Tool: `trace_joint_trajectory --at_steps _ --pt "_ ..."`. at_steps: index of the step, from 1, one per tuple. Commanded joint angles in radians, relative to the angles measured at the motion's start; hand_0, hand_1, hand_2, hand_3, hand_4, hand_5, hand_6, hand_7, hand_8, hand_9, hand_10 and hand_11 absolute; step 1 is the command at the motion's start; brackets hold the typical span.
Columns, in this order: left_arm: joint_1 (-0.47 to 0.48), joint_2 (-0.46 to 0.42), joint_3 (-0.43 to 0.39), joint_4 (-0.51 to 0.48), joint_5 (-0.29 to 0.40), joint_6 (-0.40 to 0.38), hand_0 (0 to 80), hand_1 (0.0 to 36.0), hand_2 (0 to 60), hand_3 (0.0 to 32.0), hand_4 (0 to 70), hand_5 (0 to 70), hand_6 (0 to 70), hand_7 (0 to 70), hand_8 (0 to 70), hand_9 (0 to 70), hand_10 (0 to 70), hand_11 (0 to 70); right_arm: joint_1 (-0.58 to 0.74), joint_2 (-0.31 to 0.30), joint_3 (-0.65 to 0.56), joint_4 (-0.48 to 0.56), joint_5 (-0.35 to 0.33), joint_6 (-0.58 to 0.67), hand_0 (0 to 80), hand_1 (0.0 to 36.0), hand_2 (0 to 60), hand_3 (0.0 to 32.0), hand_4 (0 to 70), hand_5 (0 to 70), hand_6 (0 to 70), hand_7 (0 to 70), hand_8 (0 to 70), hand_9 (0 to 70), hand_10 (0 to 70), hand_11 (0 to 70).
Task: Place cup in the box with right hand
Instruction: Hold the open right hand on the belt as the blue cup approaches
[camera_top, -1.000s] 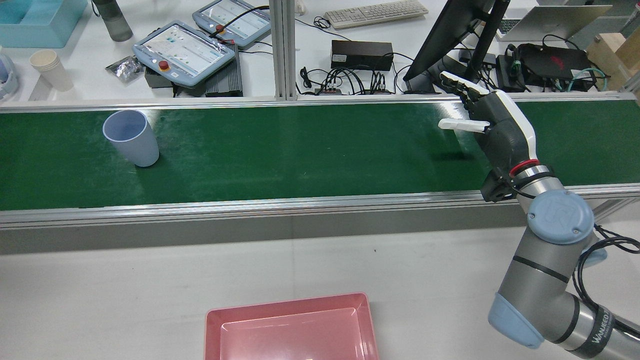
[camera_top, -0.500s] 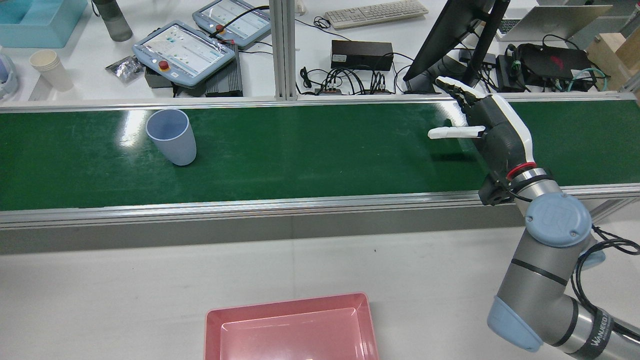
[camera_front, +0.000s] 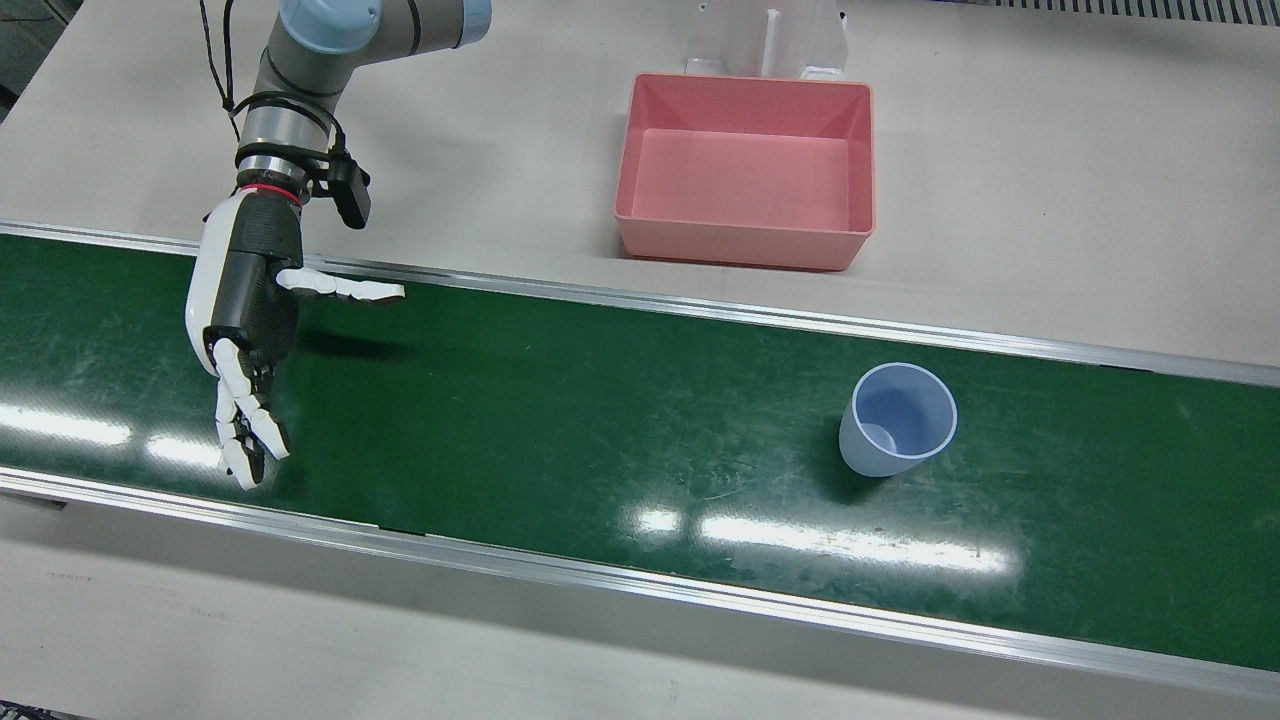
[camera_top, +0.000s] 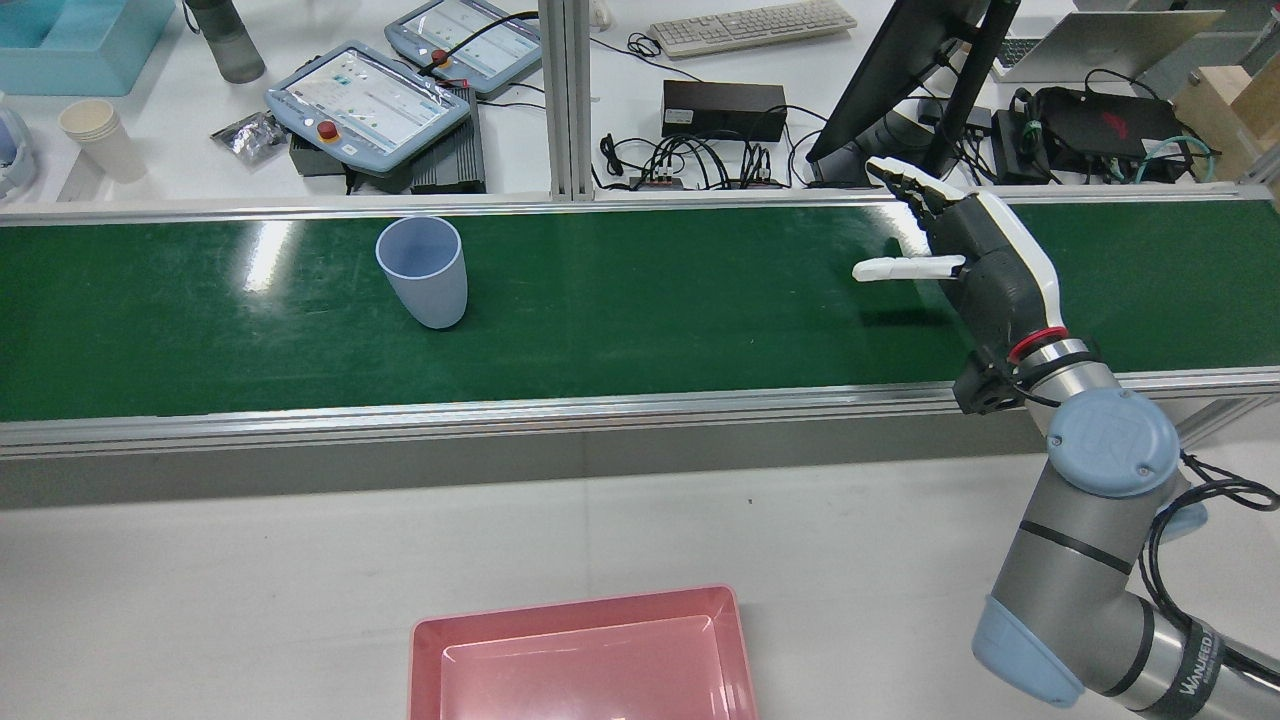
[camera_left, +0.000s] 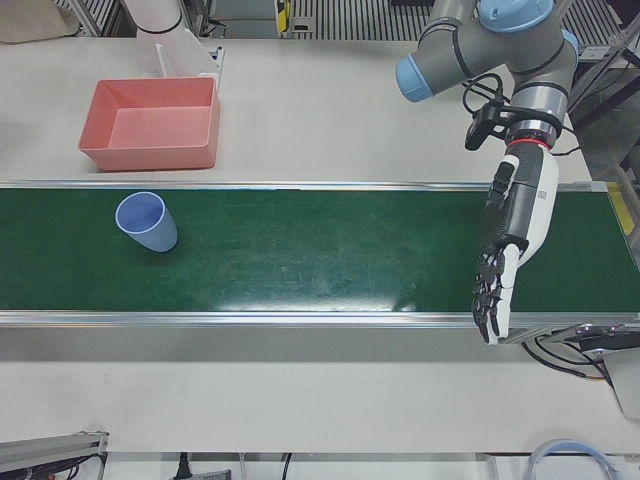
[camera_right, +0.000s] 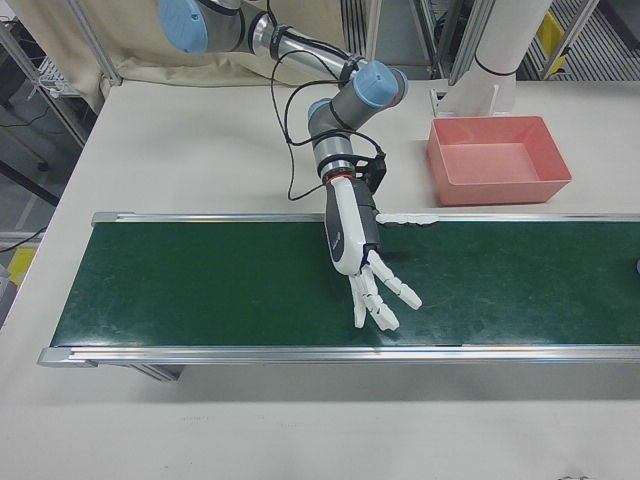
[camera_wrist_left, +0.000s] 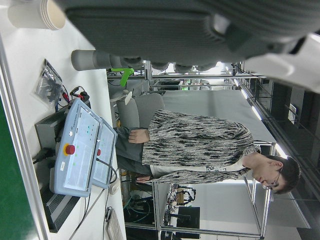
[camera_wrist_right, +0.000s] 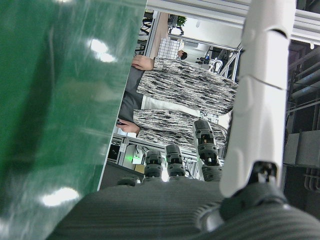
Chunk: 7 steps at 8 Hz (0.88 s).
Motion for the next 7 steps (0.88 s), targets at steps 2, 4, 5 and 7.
trace_joint_trajectory --at_steps 2,4,5,7 --pt "0.0 0.0 0.001 0.0 0.0 0.0 0.0 0.0 0.0 0.0 0.0 0.0 0.0 0.0 0.0 0.0 0.0 0.0 -0.029 0.003 0.002 0.0 0.001 -0.002 57.3 22.0 0.0 0.0 0.0 7.9 5.6 17.9 7.9 11.8 0.0 1.4" --pt "0.0 0.0 0.001 0.0 0.0 0.0 0.0 0.0 0.0 0.0 0.0 0.0 0.0 0.0 0.0 0.0 0.0 0.0 -0.029 0.001 0.001 0.0 0.001 -0.003 57.2 22.0 0.0 0.0 0.0 7.9 5.9 18.8 8.2 12.2 0.0 1.2" --pt "-0.001 -0.001 0.0 0.0 0.0 0.0 0.0 0.0 0.0 0.0 0.0 0.0 0.0 0.0 0.0 0.0 0.0 0.0 -0.031 0.001 0.001 -0.002 0.001 -0.003 57.2 21.9 0.0 0.0 0.0 7.8 6.0 19.1 8.2 12.3 0.0 1.2" --pt "0.0 -0.001 0.0 0.0 0.0 0.0 0.0 0.0 0.0 0.0 0.0 0.0 0.0 0.0 0.0 0.0 0.0 0.0 -0.031 0.003 0.001 0.0 0.003 -0.022 56.7 21.5 0.0 0.0 0.0 7.6 6.3 20.2 8.4 12.6 0.0 1.0"
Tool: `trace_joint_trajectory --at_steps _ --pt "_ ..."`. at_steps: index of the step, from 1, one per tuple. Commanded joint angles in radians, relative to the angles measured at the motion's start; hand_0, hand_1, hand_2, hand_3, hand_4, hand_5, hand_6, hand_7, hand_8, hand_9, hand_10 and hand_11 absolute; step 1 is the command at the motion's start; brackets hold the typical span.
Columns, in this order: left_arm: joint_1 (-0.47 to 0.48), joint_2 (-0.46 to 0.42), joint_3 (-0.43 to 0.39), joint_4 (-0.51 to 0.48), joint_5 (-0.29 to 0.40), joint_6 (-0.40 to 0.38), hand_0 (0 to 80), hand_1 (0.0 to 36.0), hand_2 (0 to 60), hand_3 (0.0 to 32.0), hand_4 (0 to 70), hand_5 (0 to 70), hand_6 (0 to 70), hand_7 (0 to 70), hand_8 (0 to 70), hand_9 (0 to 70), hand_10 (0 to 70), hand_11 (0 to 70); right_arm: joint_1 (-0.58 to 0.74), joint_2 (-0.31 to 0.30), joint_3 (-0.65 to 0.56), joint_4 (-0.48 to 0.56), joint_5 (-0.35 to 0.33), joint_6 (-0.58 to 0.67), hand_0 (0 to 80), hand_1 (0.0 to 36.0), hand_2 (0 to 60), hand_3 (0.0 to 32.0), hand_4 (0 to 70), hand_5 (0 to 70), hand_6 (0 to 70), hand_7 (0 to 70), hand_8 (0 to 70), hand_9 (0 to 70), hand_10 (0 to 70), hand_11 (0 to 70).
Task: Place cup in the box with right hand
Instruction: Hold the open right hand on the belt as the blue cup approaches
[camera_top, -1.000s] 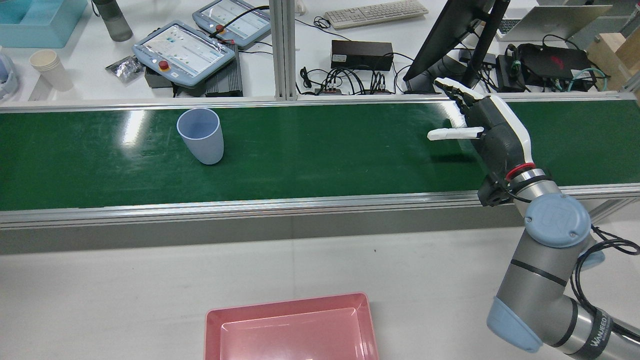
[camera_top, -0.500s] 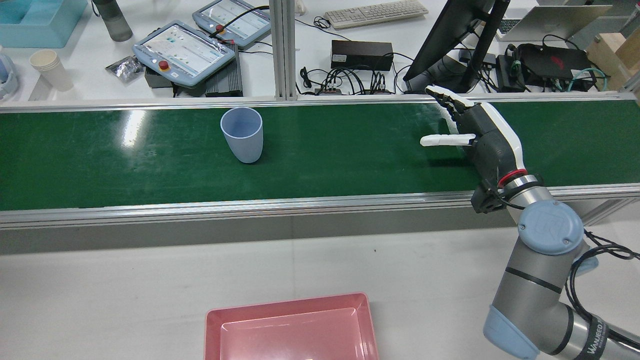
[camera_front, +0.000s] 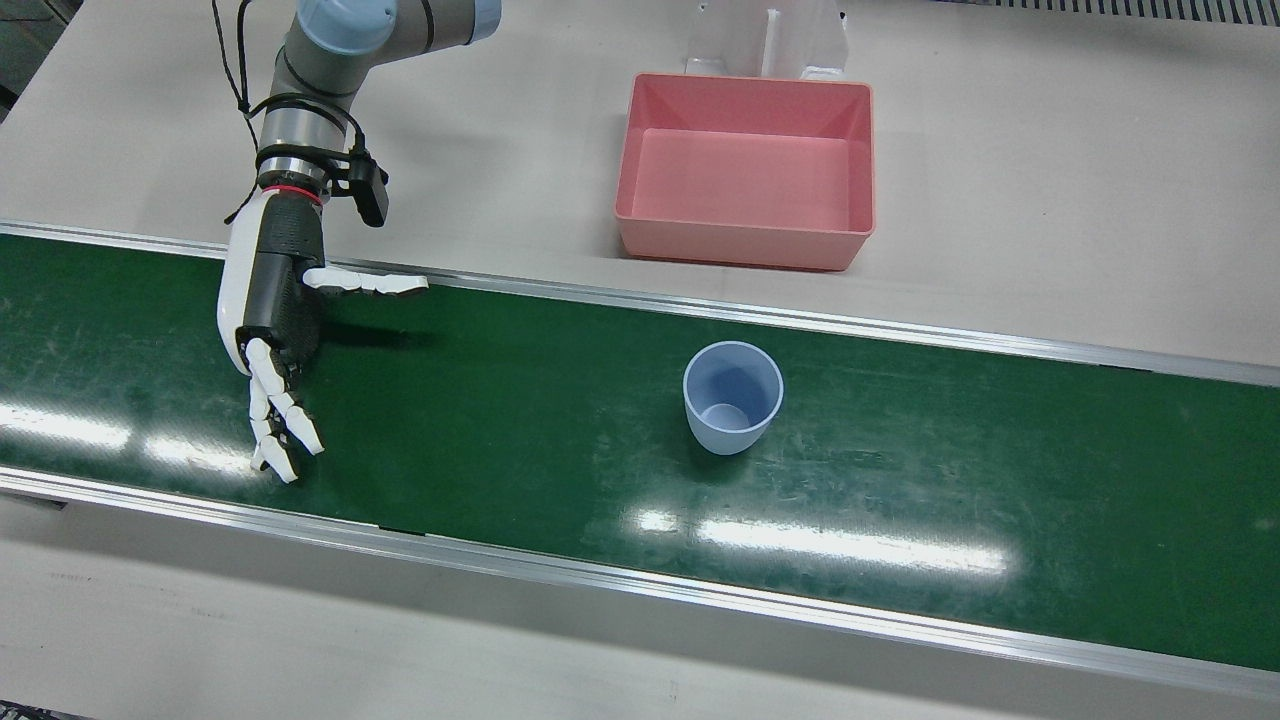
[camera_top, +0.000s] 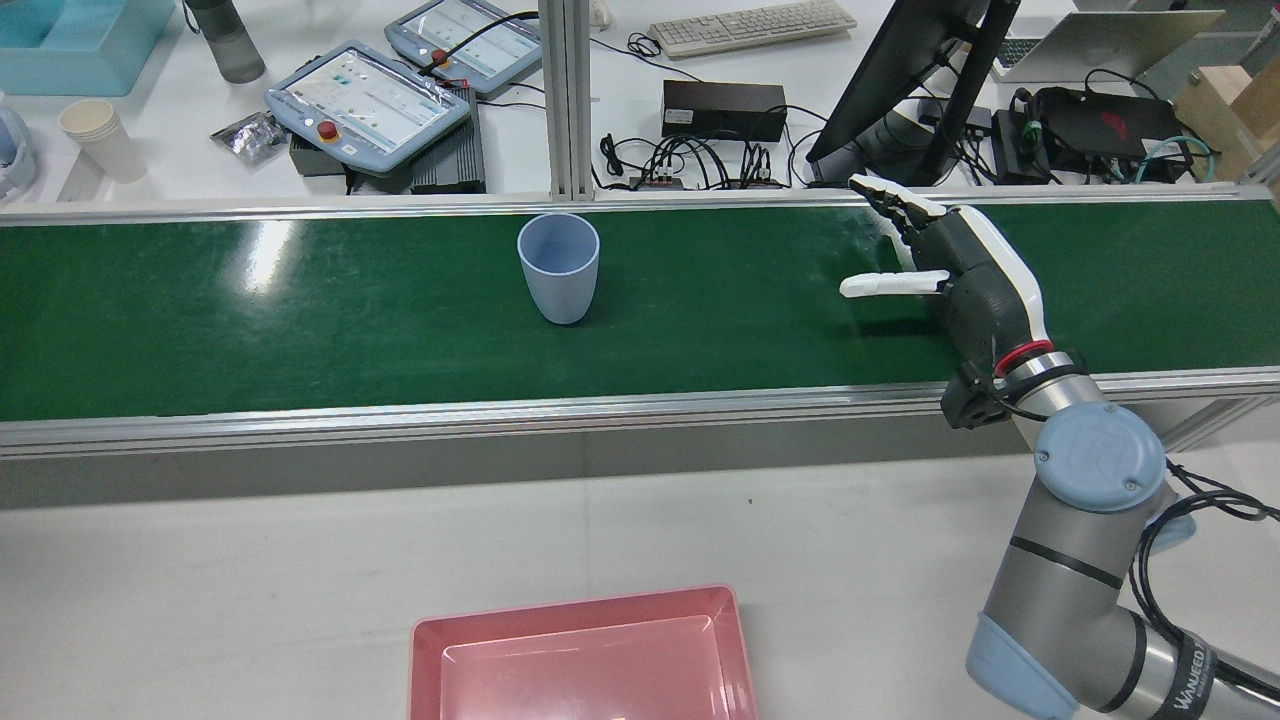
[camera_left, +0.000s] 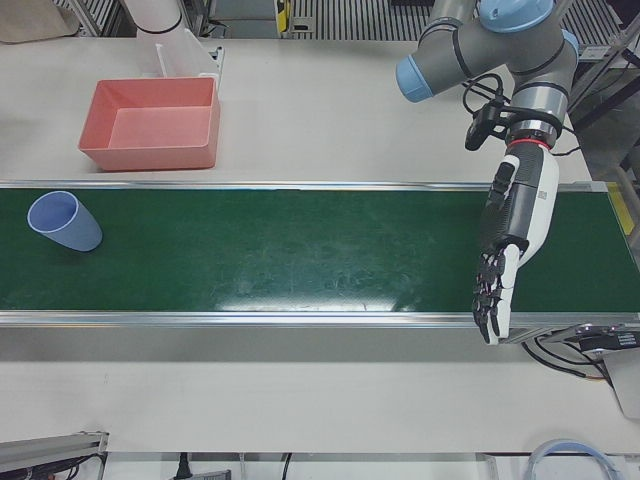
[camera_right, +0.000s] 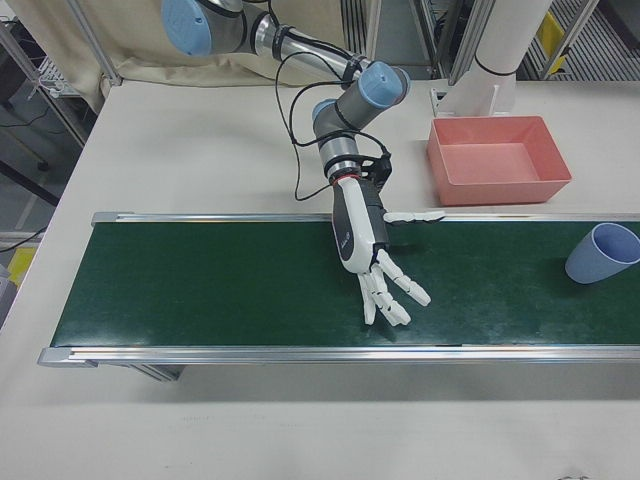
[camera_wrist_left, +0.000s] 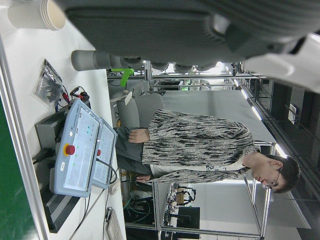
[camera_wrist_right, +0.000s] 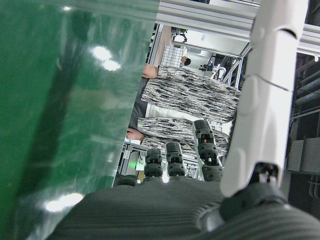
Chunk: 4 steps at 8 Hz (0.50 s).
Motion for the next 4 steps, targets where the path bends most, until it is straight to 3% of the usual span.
trace_joint_trajectory --at_steps 1,4 --pt "0.0 -0.001 -0.001 0.0 0.0 0.0 0.0 0.0 0.0 0.0 0.0 0.0 0.0 0.0 0.0 0.0 0.0 0.0 0.0 0.001 -0.002 0.001 0.001 -0.018 56.6 21.4 0.0 0.0 0.0 7.5 6.4 20.6 8.4 12.8 0.0 1.2" --pt "0.0 0.0 -0.001 0.0 0.0 0.0 0.0 0.0 0.0 0.0 0.0 0.0 0.0 0.0 0.0 0.0 0.0 0.0 -0.001 0.001 -0.002 0.001 0.001 -0.039 56.3 21.1 0.0 0.0 2.1 7.4 6.9 22.3 8.7 13.5 0.0 1.8"
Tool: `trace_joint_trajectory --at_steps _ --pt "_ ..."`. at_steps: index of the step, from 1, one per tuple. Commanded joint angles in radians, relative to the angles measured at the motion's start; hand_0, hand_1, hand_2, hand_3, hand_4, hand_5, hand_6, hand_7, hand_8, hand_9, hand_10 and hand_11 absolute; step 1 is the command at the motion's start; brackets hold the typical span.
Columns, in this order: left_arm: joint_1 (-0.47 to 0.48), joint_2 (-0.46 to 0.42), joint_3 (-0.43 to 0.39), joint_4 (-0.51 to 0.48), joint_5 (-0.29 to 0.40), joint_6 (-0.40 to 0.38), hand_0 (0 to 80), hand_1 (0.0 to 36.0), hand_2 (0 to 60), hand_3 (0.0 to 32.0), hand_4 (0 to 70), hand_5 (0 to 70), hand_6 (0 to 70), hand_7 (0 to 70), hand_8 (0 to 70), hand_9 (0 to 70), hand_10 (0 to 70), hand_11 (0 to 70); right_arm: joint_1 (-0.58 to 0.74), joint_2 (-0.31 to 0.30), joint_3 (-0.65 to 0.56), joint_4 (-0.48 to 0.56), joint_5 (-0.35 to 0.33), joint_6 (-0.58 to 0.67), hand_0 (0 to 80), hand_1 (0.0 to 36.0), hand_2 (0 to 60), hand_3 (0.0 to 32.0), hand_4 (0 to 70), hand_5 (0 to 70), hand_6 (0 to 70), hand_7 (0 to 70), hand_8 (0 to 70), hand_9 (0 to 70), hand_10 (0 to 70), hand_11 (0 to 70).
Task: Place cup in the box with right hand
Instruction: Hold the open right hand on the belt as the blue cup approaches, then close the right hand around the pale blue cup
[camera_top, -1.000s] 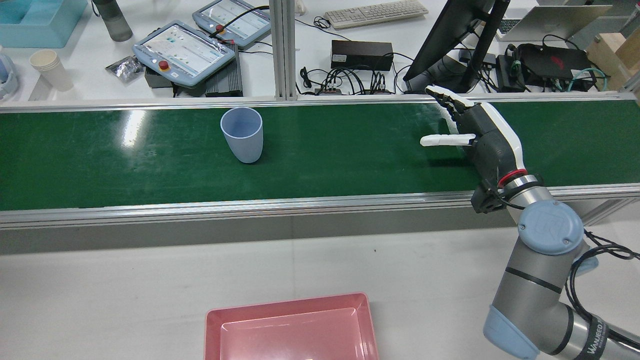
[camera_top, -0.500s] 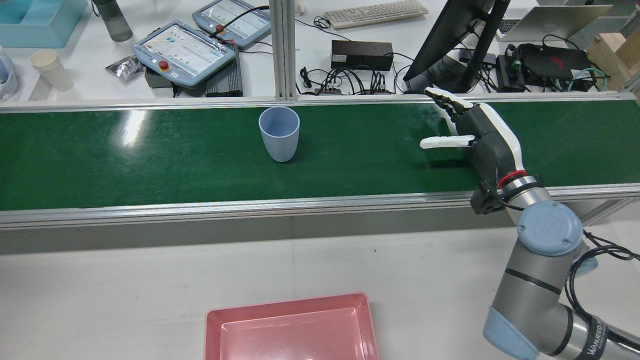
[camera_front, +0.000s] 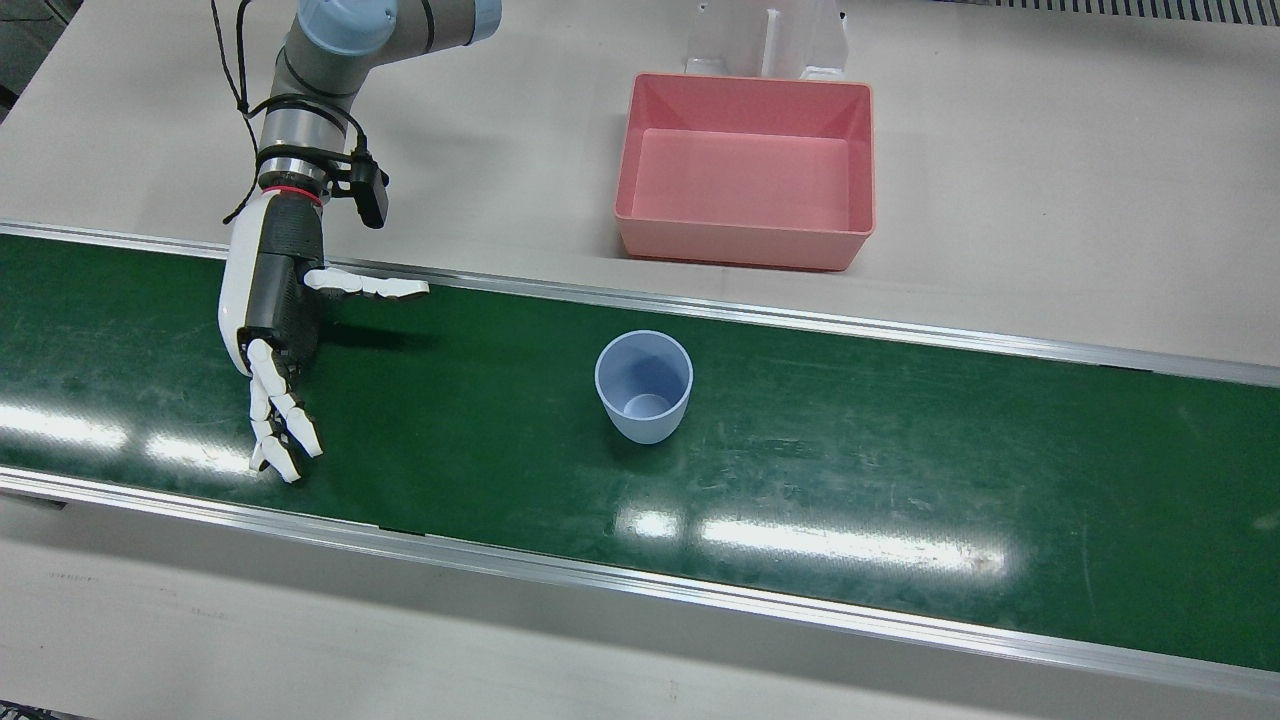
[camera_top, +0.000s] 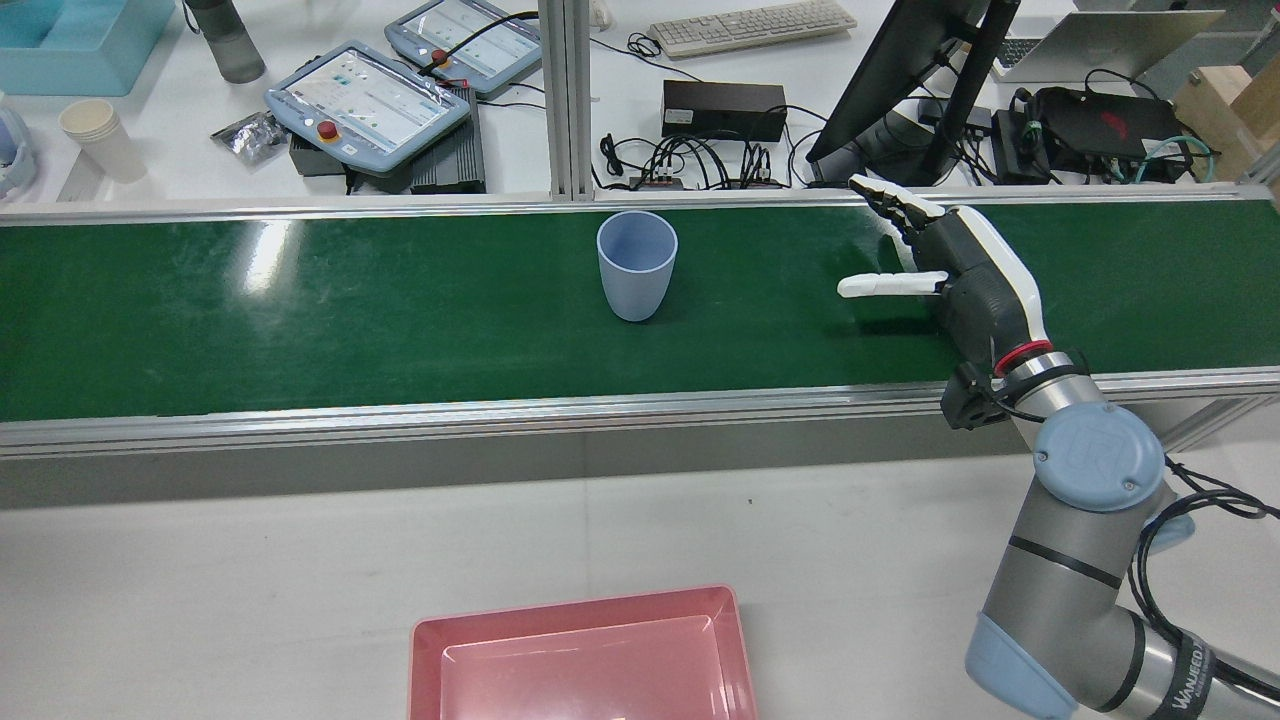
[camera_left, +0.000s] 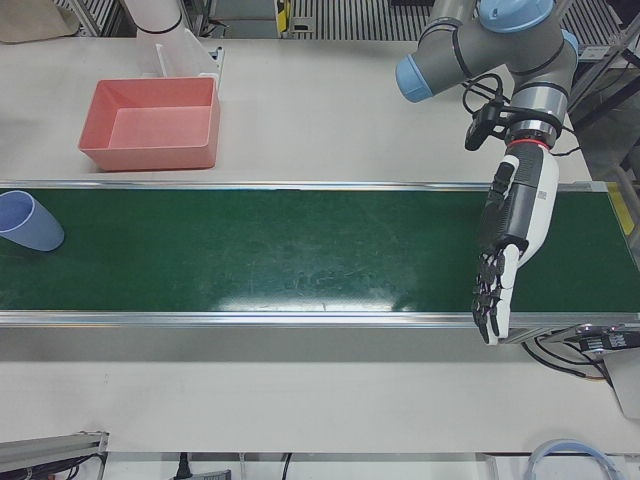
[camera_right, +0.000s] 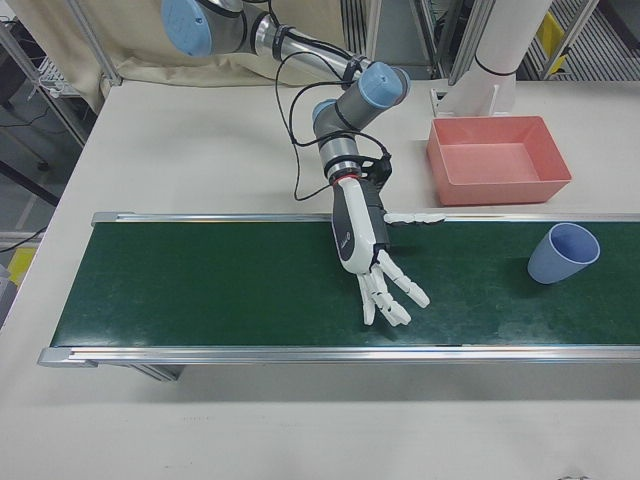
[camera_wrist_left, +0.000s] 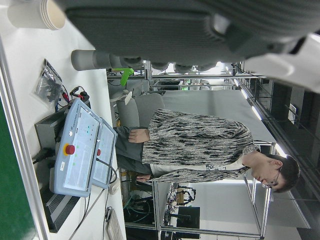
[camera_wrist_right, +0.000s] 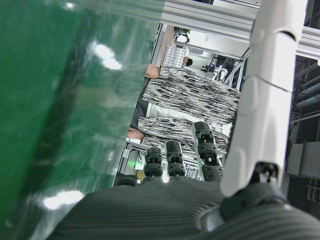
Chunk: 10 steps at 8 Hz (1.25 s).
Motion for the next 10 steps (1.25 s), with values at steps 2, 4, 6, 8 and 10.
trace_joint_trajectory --at_steps 2,4,6,8,10 --pt "0.0 0.0 0.001 0.0 0.0 0.0 0.0 0.0 0.0 0.0 0.0 0.0 0.0 0.0 0.0 0.0 0.0 0.0 -0.001 0.0 0.0 0.0 0.0 -0.019 55.9 20.9 0.0 0.0 3.0 7.3 7.1 22.8 8.7 13.6 0.0 1.8" --pt "0.0 0.0 -0.001 0.0 0.0 0.0 0.0 0.0 0.0 0.0 0.0 0.0 0.0 0.0 0.0 0.0 0.0 0.0 -0.004 0.012 0.002 0.0 -0.001 -0.039 56.0 21.0 0.0 0.0 3.4 7.3 7.2 23.3 8.8 13.8 0.0 1.8" --pt "0.0 0.0 0.001 0.0 0.0 0.0 0.0 0.0 0.0 0.0 0.0 0.0 0.0 0.0 0.0 0.0 0.0 0.0 -0.015 0.017 0.002 0.0 0.0 -0.046 56.2 21.0 0.0 0.0 1.3 7.4 6.8 22.0 8.7 13.3 0.0 1.5" --pt "0.0 0.0 -0.001 0.0 0.0 0.0 0.0 0.0 0.0 0.0 0.0 0.0 0.0 0.0 0.0 0.0 0.0 0.0 -0.016 0.017 0.0 0.0 0.0 -0.046 56.2 21.1 0.0 0.0 1.9 7.4 6.9 22.8 8.7 13.4 0.0 1.3" --pt "0.0 0.0 0.001 0.0 0.0 0.0 0.0 0.0 0.0 0.0 0.0 0.0 0.0 0.0 0.0 0.0 0.0 0.0 -0.016 0.018 0.0 0.0 0.0 -0.054 56.0 20.8 0.0 0.0 3.3 7.2 7.3 24.0 9.0 14.1 0.0 1.6"
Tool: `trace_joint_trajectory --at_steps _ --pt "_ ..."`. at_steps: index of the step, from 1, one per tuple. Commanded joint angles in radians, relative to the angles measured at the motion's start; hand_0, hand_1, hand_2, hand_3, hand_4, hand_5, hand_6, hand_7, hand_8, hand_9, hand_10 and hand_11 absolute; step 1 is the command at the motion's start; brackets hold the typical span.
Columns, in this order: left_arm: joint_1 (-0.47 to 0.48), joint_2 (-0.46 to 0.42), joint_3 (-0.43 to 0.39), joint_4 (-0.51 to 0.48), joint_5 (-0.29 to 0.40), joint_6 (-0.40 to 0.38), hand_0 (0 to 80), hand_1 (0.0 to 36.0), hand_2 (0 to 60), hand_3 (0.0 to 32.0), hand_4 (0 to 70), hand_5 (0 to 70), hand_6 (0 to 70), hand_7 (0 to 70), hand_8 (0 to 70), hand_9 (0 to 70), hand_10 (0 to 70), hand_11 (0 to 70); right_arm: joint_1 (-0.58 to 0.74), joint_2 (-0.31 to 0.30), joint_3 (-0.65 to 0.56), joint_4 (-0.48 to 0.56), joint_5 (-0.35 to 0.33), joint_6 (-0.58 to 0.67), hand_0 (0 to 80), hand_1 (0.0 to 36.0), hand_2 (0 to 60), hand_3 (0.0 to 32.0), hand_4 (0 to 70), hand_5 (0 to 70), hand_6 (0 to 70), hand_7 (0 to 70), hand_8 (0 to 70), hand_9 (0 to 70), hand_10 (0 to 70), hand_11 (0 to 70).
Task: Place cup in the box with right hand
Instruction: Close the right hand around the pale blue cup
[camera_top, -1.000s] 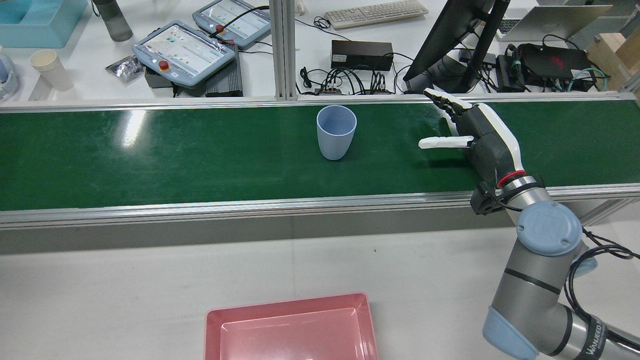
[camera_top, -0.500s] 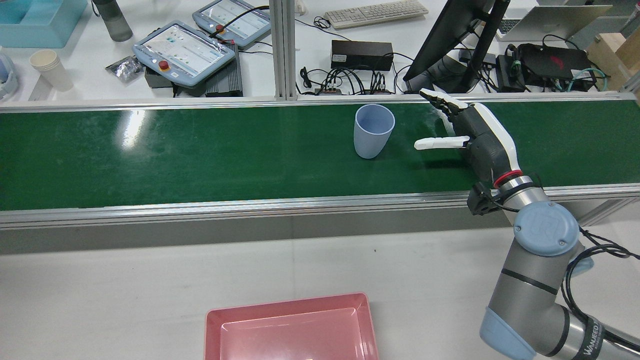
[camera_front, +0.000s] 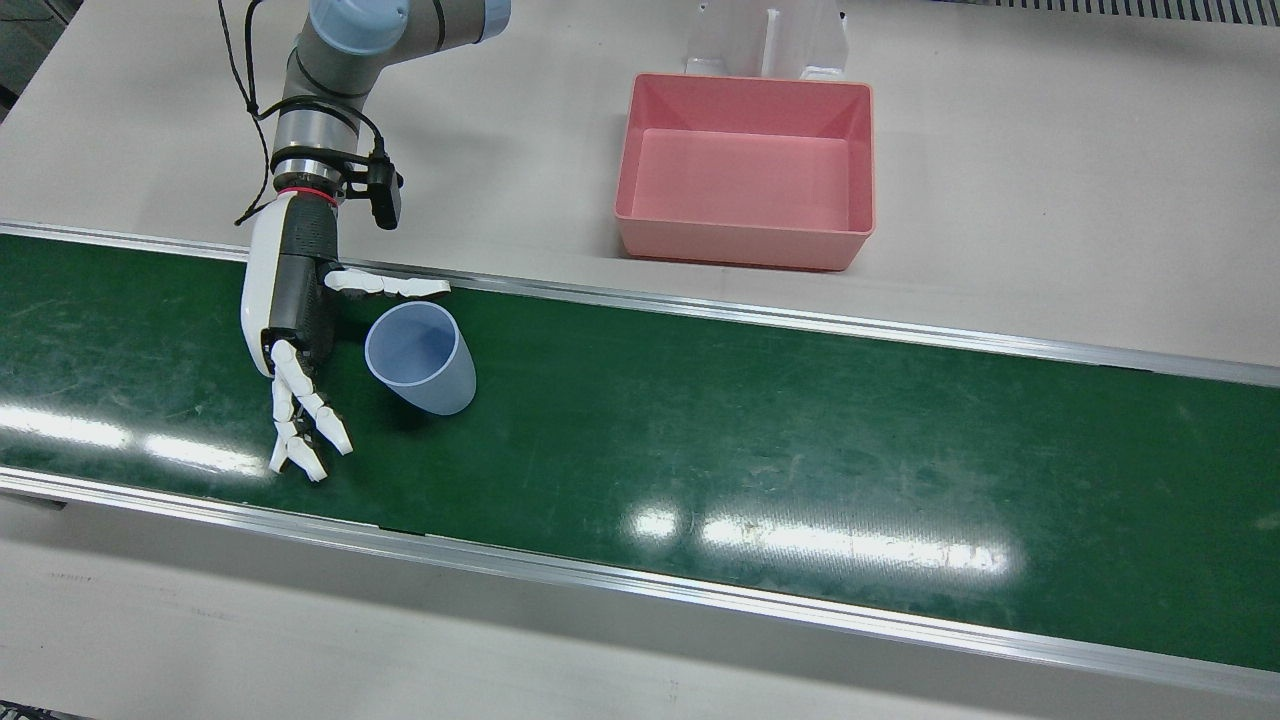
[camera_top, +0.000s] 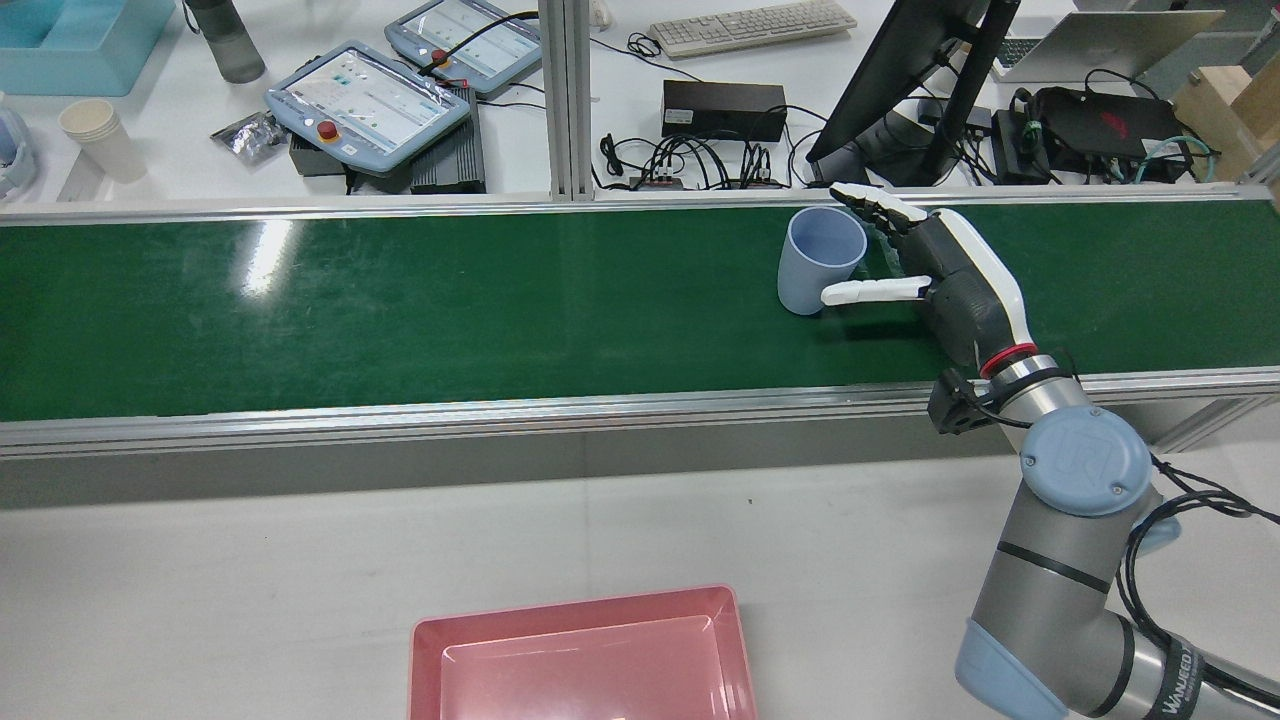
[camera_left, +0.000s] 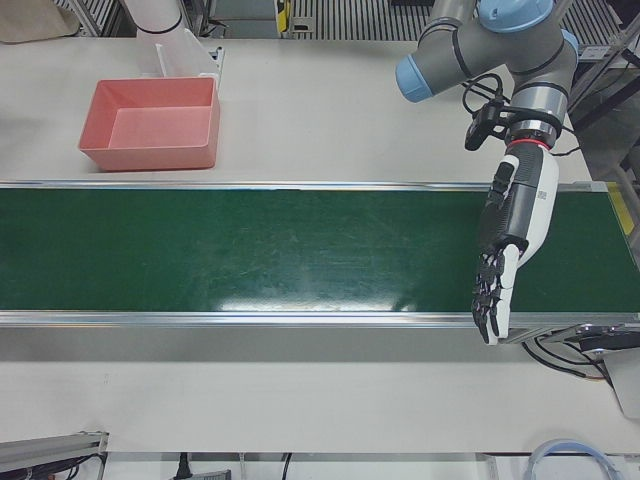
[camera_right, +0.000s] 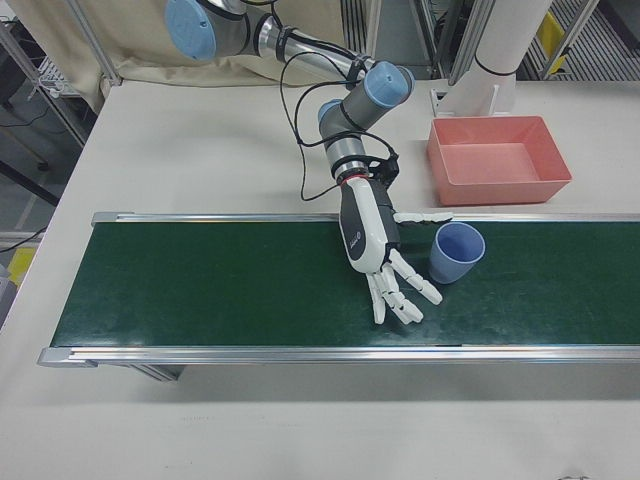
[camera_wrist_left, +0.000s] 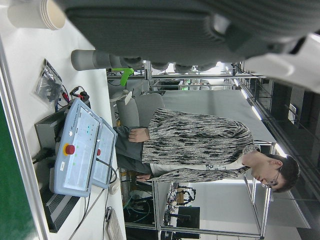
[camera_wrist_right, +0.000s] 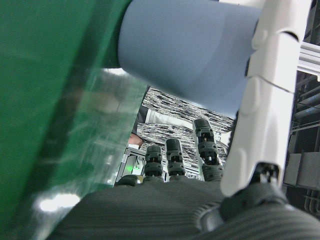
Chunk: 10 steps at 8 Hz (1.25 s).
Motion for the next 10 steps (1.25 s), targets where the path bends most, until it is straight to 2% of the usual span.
trace_joint_trajectory --at_steps 1,2,3,4,5,6,8,10 --pt "0.0 0.001 0.001 0.0 0.0 0.0 0.0 0.0 0.0 0.0 0.0 0.0 0.0 0.0 0.0 0.0 0.0 0.0 0.001 0.0 -0.002 -0.002 0.007 -0.009 56.0 20.7 0.0 0.0 3.7 7.3 8.0 27.2 9.8 15.7 0.2 2.4" --pt "0.0 0.0 0.001 0.0 0.0 0.0 0.0 0.0 0.0 0.0 0.0 0.0 0.0 0.0 0.0 0.0 0.0 0.0 0.002 -0.001 -0.003 -0.005 0.01 -0.01 55.8 20.9 0.0 0.0 4.4 7.8 11.9 46.4 14.4 25.5 2.6 5.8" --pt "0.0 0.001 0.001 0.0 0.0 0.0 0.0 0.0 0.0 0.0 0.0 0.0 0.0 0.0 0.0 0.0 0.0 0.0 0.007 0.0 -0.009 -0.006 0.011 -0.018 55.6 25.8 31.7 0.0 38.9 9.4 26.1 70.0 31.5 55.3 17.8 27.4" --pt "0.0 0.0 -0.001 0.0 0.0 0.0 0.0 0.0 0.0 0.0 0.0 0.0 0.0 0.0 0.0 0.0 0.0 0.0 0.011 -0.001 -0.009 -0.008 0.011 -0.027 51.7 31.4 60.0 0.0 70.0 12.1 41.4 70.0 61.0 70.0 45.0 63.0" --pt "0.0 0.0 0.001 0.0 0.0 0.0 0.0 0.0 0.0 0.0 0.0 0.0 0.0 0.0 0.0 0.0 0.0 0.0 0.022 -0.003 -0.008 -0.009 0.01 -0.03 49.9 32.5 60.0 0.0 70.0 13.7 44.4 70.0 70.0 70.0 55.2 70.0" --pt "-0.002 0.001 0.001 0.0 0.0 0.0 0.0 0.0 0.0 0.0 0.0 0.0 0.0 0.0 0.0 0.0 0.0 0.0 0.039 -0.007 0.0 -0.009 0.008 -0.03 50.3 32.9 60.0 0.0 70.0 14.3 45.0 70.0 70.0 70.0 57.2 70.0" --pt "-0.002 0.0 0.001 0.0 0.0 0.0 0.0 0.0 0.0 0.0 0.0 0.0 0.0 0.0 0.0 0.0 0.0 0.0 0.067 -0.015 0.076 -0.009 0.007 -0.038 50.8 31.6 60.0 0.0 70.0 14.0 43.8 70.0 69.1 70.0 52.9 70.0" --pt "0.0 0.0 0.001 0.0 0.0 0.0 0.0 0.0 0.0 0.0 0.0 0.0 0.0 0.0 0.0 0.0 0.0 0.0 0.03 -0.009 0.261 -0.009 0.002 -0.165 50.9 30.1 60.0 0.0 70.0 13.3 43.2 70.0 67.8 70.0 50.9 70.0"
